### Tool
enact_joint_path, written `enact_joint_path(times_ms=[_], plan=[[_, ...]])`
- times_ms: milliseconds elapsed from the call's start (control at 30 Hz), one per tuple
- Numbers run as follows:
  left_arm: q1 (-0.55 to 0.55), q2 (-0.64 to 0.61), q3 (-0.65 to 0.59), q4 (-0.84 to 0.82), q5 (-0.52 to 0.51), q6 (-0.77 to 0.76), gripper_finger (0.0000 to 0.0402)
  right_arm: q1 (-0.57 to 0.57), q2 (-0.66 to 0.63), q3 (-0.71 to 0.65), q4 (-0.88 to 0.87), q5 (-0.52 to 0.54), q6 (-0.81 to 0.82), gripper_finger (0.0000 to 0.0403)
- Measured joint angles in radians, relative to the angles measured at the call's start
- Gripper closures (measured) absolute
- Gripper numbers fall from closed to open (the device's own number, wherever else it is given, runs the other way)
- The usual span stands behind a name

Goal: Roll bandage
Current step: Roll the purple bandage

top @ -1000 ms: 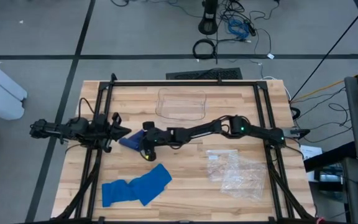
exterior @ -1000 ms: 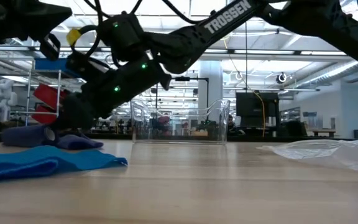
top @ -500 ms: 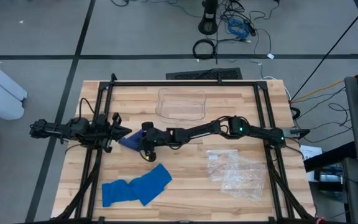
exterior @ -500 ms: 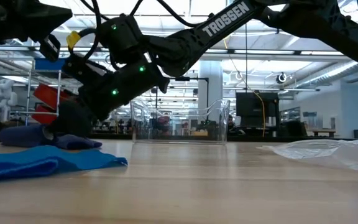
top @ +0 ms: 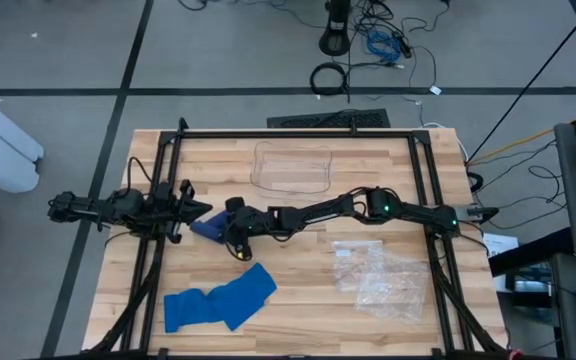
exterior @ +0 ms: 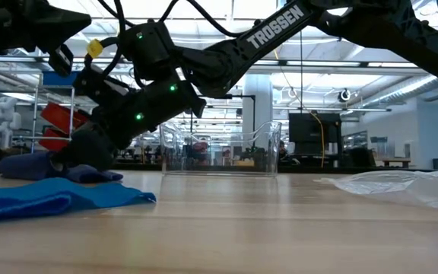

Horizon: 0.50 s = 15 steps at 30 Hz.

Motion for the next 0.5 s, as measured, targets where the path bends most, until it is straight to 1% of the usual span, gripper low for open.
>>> enact_joint_path(times_ms=[167, 300, 500], plan=[[0.000, 0.000, 0.000, -0.021, -0.011, 0.000, 0.0397, -0.001, 0.000, -0.001, 0.027, -0.026, -0.016, 0.0283], [0.000, 0.000, 0.000, -0.047, -0.030, -0.003, 0.0397, -0.003, 0.000, -0.001, 0.024, -0.026, -0.045, 0.0306], [0.000, 0.000, 0.000, -0.047, -0.030, -0.003, 0.0397, -0.008, 0.000, -0.001, 0.023, -0.025, -0.068, 0.0339]])
